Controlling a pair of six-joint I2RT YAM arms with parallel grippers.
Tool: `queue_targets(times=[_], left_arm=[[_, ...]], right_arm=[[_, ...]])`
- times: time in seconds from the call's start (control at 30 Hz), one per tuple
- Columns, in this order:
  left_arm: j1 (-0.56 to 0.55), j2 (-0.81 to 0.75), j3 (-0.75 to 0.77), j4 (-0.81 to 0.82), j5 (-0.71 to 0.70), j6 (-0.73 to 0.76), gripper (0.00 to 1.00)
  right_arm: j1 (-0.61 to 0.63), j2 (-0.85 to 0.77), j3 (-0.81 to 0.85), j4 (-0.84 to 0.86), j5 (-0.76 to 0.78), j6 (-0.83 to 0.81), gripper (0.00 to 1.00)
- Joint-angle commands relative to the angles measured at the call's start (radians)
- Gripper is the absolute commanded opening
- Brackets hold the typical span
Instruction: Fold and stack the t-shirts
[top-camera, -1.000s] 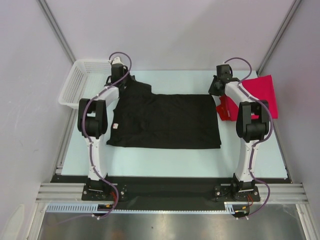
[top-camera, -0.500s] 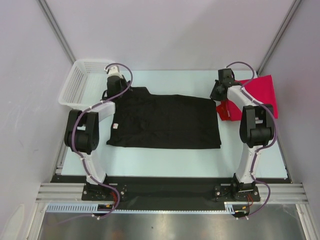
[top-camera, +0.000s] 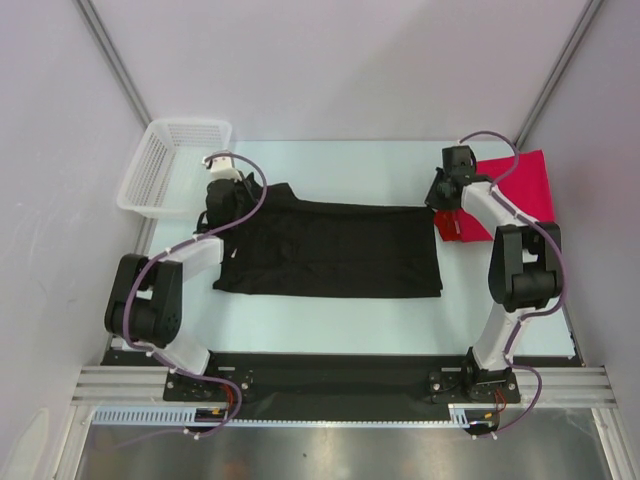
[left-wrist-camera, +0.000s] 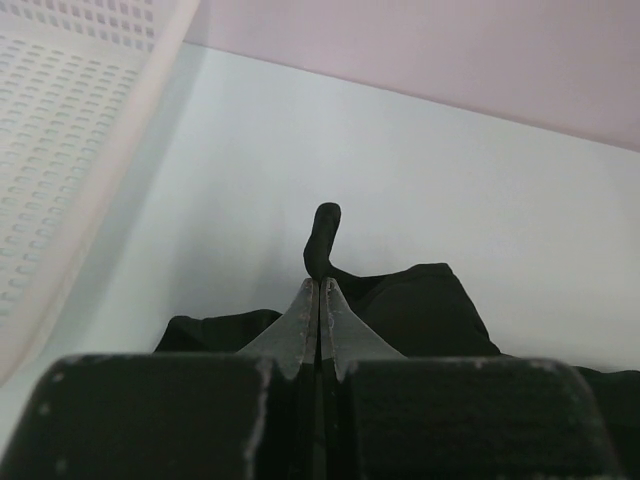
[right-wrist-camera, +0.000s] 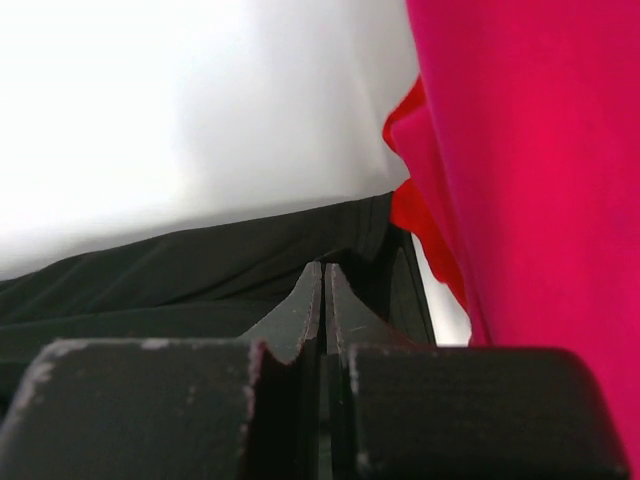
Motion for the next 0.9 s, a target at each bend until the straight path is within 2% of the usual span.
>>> queue_targets(times=[0.0, 0.33, 0.6, 0.8, 0.87], left_arm=[[-0.015, -0.106, -0.053, 0.085, -0.044, 0.050, 0.00], [-0.051, -0.225, -0.211, 0.099, -0.078, 0.053, 0.00], [-0.068, -0.328, -0.347, 0.098, -0.067, -0.008, 0.00], [-0.076, -0.382, -0.392, -0.010, -0.035, -0.109, 0.00], [-0.079, -0.409, -0.418, -0.043, -0.033, -0.157, 0.00]], right_arm=[[-0.005, -0.070, -0.027, 0.034, 0.015, 0.007, 0.00], [-0.003, -0.137, -0.136, 0.078, 0.027, 0.020, 0.00], [0.004, -0.185, -0.261, 0.172, 0.045, 0.039, 0.00], [0.021, -0.228, -0.364, 0.264, 0.094, 0.076, 0.00], [0.026, -0.244, -0.407, 0.302, 0.102, 0.092, 0.04]])
